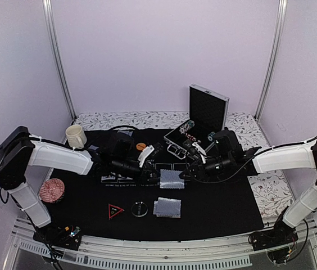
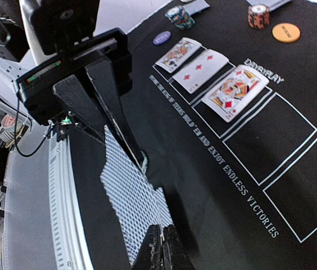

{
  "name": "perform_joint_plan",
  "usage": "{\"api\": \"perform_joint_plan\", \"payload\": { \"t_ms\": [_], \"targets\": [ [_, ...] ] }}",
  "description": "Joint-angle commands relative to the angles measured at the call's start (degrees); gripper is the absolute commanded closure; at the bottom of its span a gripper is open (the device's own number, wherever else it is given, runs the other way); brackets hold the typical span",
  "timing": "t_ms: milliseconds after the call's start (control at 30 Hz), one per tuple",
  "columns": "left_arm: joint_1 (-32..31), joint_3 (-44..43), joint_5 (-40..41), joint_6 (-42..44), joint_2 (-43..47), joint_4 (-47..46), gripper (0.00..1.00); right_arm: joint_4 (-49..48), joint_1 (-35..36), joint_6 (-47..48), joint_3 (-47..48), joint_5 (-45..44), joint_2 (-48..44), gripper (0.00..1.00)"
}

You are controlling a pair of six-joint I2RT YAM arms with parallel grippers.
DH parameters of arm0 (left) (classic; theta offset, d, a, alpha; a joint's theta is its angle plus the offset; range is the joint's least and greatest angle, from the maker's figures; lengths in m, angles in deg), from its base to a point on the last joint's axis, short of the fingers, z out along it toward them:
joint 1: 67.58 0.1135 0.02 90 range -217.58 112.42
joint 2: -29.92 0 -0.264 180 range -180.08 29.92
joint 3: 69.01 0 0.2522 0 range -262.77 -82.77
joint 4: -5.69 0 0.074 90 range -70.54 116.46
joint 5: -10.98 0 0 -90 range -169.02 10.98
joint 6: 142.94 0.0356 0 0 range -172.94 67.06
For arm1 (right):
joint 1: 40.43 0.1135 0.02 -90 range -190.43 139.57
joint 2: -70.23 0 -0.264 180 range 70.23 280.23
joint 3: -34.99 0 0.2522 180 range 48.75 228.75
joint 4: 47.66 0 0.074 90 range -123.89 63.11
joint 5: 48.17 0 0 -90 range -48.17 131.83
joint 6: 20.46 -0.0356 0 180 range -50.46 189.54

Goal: Distribute texas hold em gaming equipment
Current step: Pick up the poker card from the face-down deck piles, then place the poker card in the community card area.

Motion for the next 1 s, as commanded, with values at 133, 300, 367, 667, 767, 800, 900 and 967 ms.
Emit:
{"api": "perform_joint_plan", "payload": {
  "t_ms": [133,300,367,667,767,800,900,967],
  "targets": [
    [3.71,-5.78,13.31,2.01,-7.82,3.30,1.00,-2.32,-4.94,1.22,3.09,-2.15,12.79,0.96],
    [4.73,-5.12,14.45,3.33,-7.71,3.64,1.00,-2.63,-5.49,1.18,3.24,-2.45,15.60,0.96],
    [5.24,-4.47,14.56,3.56,-7.36,3.58,1.00,-2.91,-5.80,0.84,2.86,-2.67,15.94,0.96],
    [7.62,-4.34,19.67,1.37,0.59,7.42,1.00,-0.15,-6.19,-7.46,6.47,-7.08,13.73,0.98],
    [9.06,-6.50,24.56,-0.93,4.26,14.40,1.00,-1.72,-6.20,-20.16,5.77,-12.63,11.68,0.98],
    [9.50,-7.82,25.86,-1.36,5.22,17.50,1.00,-2.34,-6.11,-25.21,5.26,-15.05,11.10,0.97],
    [10.10,-12.00,29.98,-0.66,8.35,25.05,1.00,-5.74,-5.21,-34.34,3.71,-19.94,9.77,0.98],
    [10.46,-14.21,32.63,0.34,10.26,27.82,1.00,-7.18,-3.83,-38.35,3.94,-23.96,9.10,0.98]
  ]
}}
